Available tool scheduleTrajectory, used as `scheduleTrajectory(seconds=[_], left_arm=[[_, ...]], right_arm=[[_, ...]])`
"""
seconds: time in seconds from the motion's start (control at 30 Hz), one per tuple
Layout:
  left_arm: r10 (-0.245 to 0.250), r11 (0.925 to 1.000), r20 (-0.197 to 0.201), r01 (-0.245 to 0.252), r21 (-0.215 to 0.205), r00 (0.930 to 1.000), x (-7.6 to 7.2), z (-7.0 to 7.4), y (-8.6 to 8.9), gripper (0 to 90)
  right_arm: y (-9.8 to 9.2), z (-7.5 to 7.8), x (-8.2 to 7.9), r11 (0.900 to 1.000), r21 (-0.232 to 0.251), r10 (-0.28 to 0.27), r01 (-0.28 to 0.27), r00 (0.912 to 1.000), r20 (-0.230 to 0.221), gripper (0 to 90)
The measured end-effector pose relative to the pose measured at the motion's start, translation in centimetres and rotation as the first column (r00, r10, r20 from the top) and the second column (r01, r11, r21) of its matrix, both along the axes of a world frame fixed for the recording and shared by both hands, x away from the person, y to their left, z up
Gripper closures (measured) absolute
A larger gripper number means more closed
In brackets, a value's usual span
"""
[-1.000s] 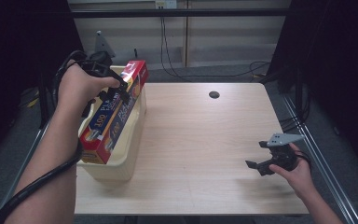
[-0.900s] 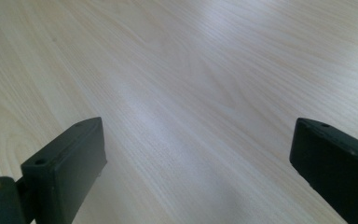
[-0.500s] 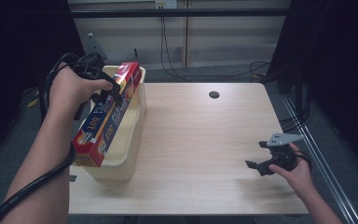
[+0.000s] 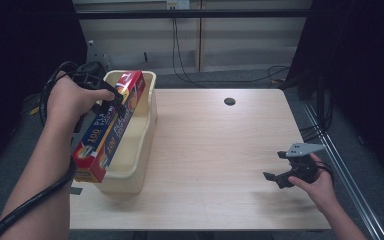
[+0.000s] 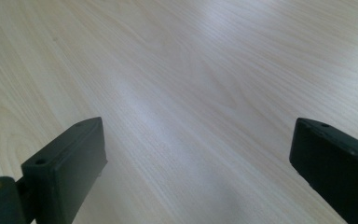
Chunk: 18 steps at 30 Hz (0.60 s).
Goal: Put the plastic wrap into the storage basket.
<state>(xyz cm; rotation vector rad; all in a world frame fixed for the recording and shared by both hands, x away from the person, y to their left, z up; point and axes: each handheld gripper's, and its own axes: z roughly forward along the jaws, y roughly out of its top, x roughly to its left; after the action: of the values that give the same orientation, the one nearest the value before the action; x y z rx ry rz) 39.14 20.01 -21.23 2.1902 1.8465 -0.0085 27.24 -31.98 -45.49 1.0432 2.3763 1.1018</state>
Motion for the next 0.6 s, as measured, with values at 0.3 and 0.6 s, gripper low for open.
scheduleTrajectory(seconds=[0.3, 0.6], left_arm=[[0.002, 1.0000, -0.011, -0.002, 0.001, 0.9999, 0.1, -0.8, 0.3, 41.2], [0.006, 1.0000, -0.024, -0.006, -0.005, 0.9997, 0.2, -1.8, 0.5, 41.2]], right_arm=[[0.1, 0.0, 0.1, 1.000, -0.001, 0.004, -0.004, 1.0000, 0.008, 3.4], [0.1, 0.0, 0.0, 1.000, -0.006, 0.003, -0.003, 1.0000, 0.004, 3.4]])
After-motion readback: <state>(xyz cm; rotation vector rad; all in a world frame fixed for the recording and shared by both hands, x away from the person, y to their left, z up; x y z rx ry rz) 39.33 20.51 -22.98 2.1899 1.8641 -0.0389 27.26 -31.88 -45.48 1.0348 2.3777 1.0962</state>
